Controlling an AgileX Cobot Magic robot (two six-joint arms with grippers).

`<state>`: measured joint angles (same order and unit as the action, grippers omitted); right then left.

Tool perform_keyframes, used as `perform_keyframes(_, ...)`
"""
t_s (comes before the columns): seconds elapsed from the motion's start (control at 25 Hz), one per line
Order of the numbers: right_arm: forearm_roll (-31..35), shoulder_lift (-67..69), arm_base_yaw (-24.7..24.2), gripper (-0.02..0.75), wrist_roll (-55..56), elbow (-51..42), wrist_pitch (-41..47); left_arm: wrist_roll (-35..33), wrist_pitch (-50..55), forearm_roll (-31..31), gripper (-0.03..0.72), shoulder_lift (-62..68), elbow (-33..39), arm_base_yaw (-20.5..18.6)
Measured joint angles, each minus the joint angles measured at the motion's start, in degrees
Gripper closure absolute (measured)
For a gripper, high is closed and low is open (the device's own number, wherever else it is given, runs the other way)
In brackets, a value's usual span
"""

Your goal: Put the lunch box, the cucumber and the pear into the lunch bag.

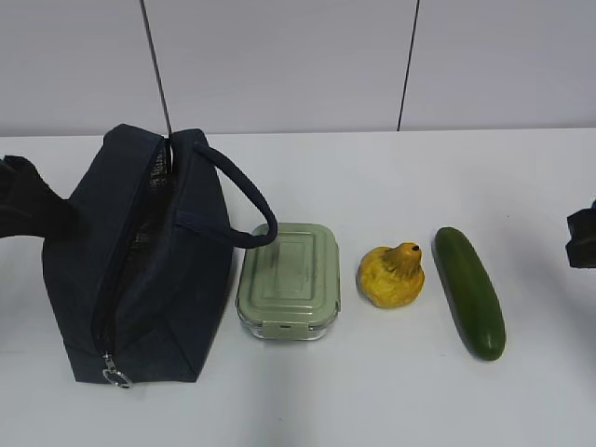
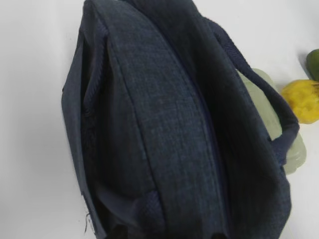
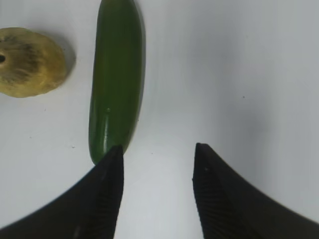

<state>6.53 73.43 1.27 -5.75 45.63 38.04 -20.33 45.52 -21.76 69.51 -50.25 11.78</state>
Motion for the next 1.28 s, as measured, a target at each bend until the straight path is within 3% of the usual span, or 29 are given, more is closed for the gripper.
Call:
perform_keyframes(0.28, 3.38, 3.01, 0.00, 0.374, -2.95, 0.23, -1.56, -0.11, -0.69, 0.17, 0.393, 4.21, -0.02, 0.00)
perform_keyframes(0.56, 9.91, 7.17, 0.00, 0.374, -9.13, 0.41, -2.01, -0.15, -1.66, 0.12, 0.679, 5.89, -0.02, 0.00)
perform_keyframes(0.8, 15.09, 11.55, 0.00, 0.371, -14.40, 1.32, -2.55, -0.15, -1.85, 0.12, 0.696, 5.89, -0.02, 0.00)
perform_keyframes(1.04, 18.32, 16.84, 0.10, 0.271, -18.17, 5.55, -2.54, -0.15, -1.85, 0.12, 0.697, 5.89, -0.02, 0.00)
perform_keyframes(1.28, 18.46, 23.76, 1.30, 0.245, -17.83, 11.61, 0.33, -0.15, -1.85, 0.12, 0.697, 5.89, -0.02, 0.00)
